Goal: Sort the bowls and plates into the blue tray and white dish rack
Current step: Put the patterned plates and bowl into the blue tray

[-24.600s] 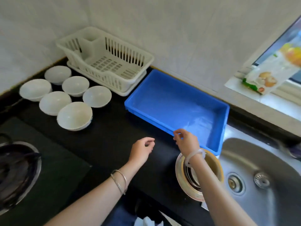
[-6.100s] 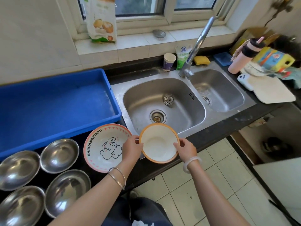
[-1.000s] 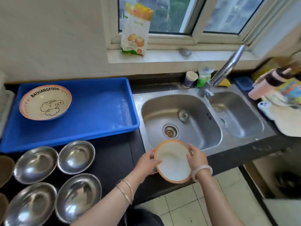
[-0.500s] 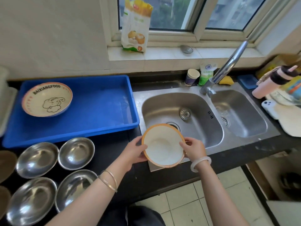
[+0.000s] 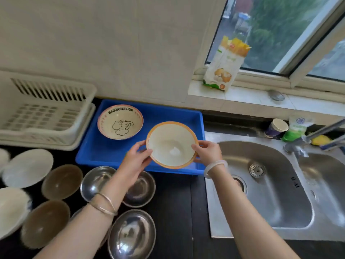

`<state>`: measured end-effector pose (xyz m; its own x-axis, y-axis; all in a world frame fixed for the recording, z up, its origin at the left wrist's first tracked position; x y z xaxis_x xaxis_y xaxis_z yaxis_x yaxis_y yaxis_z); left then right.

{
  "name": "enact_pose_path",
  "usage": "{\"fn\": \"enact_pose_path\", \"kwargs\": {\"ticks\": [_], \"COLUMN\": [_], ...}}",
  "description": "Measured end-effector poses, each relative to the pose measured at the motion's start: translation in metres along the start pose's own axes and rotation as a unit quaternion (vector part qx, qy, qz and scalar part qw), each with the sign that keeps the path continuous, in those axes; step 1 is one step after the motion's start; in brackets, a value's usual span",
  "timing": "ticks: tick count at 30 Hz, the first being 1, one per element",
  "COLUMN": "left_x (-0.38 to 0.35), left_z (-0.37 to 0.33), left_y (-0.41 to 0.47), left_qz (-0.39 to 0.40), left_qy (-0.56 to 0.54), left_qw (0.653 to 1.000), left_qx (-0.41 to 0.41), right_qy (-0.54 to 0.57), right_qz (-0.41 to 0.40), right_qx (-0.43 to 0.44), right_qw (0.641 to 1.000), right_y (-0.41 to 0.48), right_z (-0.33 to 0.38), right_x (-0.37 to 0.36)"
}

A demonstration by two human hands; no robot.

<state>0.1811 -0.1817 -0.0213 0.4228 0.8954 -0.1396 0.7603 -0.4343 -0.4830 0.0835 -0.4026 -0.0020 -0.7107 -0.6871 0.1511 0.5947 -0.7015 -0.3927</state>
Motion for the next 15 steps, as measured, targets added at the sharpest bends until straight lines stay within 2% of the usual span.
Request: {"fn": "enact_pose_path", "kwargs": {"ticks": [4,8,15], "left_x": [0.049,0.101,0.15], "left_z": [-0.027,-0.043,-0.056], "left_y": [0.021,0.048,0.098], "left_qz": [-0.043,-0.12,-0.177], "left_qy": [-0.013,-0.02,-0.006], "left_qw": [0.998,0.992,0.984], "left_qx": [-0.043,-0.041,-0.035], "right_qy": [-0.013,-0.032,-0.1], "right_qz": [0.041,0.078,0.074], "right_qx": [0.007,0.009,0.012], "right_qw": [0.999,0.996,0.992], "right_y": [0.022,0.045,0.082], "right_z": [0.019,0.034,0.039], "right_x": [-0.066,-0.134,-0.209]}}
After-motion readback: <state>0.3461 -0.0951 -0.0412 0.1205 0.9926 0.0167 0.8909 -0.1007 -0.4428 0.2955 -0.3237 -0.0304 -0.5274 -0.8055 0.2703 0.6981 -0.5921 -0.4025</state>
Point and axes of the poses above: each hand's wrist, its own y-axis towards the middle knuckle, its own x-axis out of the back of the hand, z = x × y, the point moved 9 cm from there along y, towards the middle knuckle, and after that the axes turned 11 degrees about y, right-handed, at the moved point
